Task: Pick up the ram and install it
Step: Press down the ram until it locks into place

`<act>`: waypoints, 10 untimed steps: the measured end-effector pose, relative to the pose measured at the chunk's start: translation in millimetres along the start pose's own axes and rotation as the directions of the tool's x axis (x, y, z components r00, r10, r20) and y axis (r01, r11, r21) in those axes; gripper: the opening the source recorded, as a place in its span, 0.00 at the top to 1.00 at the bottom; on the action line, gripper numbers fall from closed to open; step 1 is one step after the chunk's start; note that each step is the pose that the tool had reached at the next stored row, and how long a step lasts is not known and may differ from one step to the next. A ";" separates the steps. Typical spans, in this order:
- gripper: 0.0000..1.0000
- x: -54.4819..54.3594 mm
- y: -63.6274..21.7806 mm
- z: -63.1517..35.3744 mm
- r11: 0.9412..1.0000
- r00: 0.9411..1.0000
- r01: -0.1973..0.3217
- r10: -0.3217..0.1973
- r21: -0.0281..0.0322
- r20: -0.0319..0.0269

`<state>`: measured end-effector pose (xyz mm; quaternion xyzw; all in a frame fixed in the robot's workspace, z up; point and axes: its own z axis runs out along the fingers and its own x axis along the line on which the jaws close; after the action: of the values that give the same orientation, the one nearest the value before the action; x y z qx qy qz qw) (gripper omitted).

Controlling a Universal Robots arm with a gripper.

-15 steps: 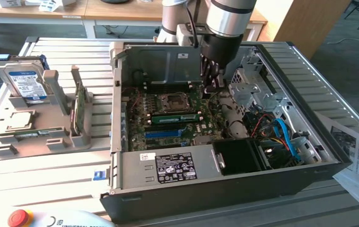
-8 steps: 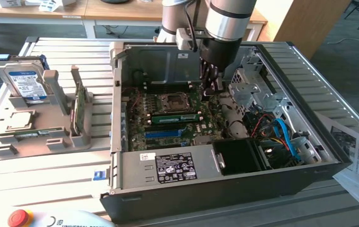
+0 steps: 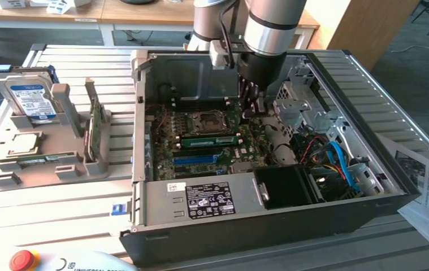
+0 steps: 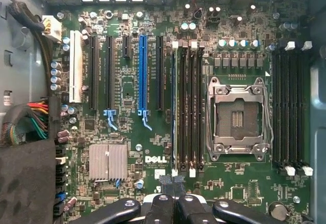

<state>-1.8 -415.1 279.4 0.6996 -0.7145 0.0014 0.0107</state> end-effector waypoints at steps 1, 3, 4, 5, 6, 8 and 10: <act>0.90 0.0 0.0 1.4 1.000 1.000 0.000 0.000 0.000 0.000; 0.90 -0.1 -0.1 4.1 1.000 1.000 0.000 0.000 0.000 0.000; 0.90 -0.1 -0.1 5.4 1.000 1.000 0.000 0.000 0.000 0.000; 0.90 -0.1 -0.1 6.8 1.000 1.000 -0.001 0.001 0.000 0.000; 0.90 -0.1 -0.1 8.2 1.000 1.000 -0.001 0.001 0.000 0.000; 0.90 -0.2 -0.1 11.2 1.000 1.000 -0.001 0.001 0.000 0.000; 0.90 -0.2 -0.2 13.9 1.000 1.000 -0.001 0.001 0.000 0.000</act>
<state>-1.8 -415.1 265.5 0.6991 -0.7150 0.0014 0.0107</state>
